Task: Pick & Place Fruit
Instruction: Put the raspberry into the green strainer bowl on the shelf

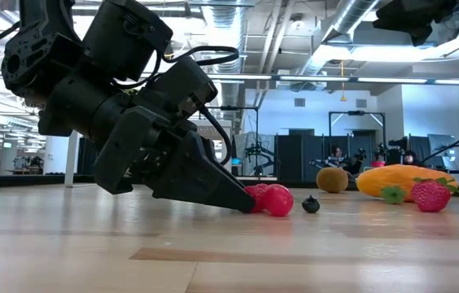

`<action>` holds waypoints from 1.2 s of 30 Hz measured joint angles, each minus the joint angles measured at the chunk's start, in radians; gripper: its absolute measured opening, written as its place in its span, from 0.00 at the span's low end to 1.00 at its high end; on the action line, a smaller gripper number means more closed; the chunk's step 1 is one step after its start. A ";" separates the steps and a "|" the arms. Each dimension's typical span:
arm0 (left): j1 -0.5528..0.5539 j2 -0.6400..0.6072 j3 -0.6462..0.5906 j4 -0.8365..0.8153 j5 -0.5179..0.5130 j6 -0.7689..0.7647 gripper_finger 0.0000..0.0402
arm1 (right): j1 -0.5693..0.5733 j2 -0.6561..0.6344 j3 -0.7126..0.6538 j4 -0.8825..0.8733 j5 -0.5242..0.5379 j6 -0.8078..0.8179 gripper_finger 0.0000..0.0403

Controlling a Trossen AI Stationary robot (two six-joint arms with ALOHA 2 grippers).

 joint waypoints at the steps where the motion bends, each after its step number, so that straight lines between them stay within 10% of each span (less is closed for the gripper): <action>1: 0.000 0.000 0.000 0.000 0.000 0.000 0.23 | 0.000 0.000 0.000 0.000 0.000 0.000 0.29; 22: -0.012 -0.001 0.004 0.002 0.013 0.004 0.54 | 0.000 0.000 0.000 0.000 0.000 0.000 0.29; 36: -0.004 0.079 0.071 0.019 0.011 0.008 0.50 | 0.000 0.000 0.000 0.000 0.000 0.000 0.29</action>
